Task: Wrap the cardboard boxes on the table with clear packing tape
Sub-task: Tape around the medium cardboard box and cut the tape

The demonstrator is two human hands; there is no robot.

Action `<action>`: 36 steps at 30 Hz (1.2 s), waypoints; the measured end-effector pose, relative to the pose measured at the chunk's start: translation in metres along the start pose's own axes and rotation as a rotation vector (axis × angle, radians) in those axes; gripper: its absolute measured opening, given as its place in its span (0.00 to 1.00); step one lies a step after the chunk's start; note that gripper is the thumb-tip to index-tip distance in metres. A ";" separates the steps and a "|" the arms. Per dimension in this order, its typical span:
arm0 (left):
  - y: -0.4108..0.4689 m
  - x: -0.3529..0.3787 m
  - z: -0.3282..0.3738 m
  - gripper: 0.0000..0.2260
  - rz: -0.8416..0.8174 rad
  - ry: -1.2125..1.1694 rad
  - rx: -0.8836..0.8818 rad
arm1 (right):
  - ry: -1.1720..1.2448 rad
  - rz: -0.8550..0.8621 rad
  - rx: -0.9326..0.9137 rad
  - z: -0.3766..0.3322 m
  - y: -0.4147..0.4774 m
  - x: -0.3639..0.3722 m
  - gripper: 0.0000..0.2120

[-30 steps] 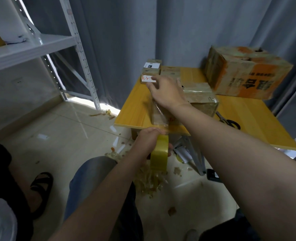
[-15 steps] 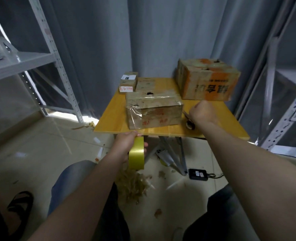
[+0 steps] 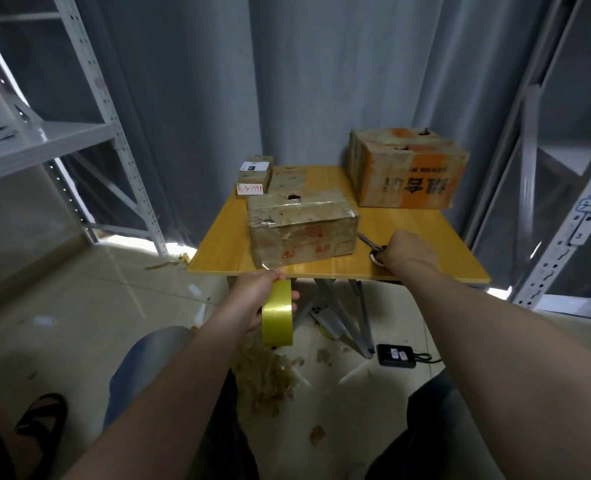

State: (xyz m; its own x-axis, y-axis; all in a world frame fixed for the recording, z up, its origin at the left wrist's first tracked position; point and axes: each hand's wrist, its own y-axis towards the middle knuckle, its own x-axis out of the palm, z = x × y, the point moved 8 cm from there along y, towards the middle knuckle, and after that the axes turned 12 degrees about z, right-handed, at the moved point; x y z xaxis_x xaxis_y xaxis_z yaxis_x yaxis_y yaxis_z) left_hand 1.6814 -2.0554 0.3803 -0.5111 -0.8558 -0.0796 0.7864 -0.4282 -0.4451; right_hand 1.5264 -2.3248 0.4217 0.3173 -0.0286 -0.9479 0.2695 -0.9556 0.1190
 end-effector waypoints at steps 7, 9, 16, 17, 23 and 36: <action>-0.002 0.003 0.001 0.10 -0.009 -0.016 -0.001 | 0.173 0.044 0.043 0.001 -0.003 -0.017 0.19; -0.002 0.003 0.000 0.10 -0.010 -0.026 -0.004 | 0.475 0.113 0.064 -0.010 -0.003 -0.032 0.20; -0.004 -0.001 -0.002 0.10 0.005 -0.036 -0.023 | 0.954 0.098 -0.289 -0.098 -0.048 -0.078 0.14; -0.006 -0.003 -0.001 0.10 0.004 -0.034 -0.027 | 0.952 0.076 -0.314 -0.107 -0.051 -0.076 0.15; -0.009 -0.009 0.000 0.12 -0.012 -0.033 -0.025 | 0.937 -0.121 -0.318 -0.133 -0.067 -0.049 0.13; -0.011 -0.013 0.001 0.09 -0.018 -0.038 -0.014 | 0.797 -0.656 -0.394 -0.132 -0.078 -0.037 0.20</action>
State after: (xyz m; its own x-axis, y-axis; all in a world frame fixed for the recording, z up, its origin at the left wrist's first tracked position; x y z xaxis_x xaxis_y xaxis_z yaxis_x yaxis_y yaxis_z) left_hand 1.6796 -2.0401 0.3875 -0.5117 -0.8583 -0.0377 0.7720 -0.4402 -0.4586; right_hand 1.6133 -2.2107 0.4862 0.4640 0.7822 -0.4159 0.8256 -0.5520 -0.1172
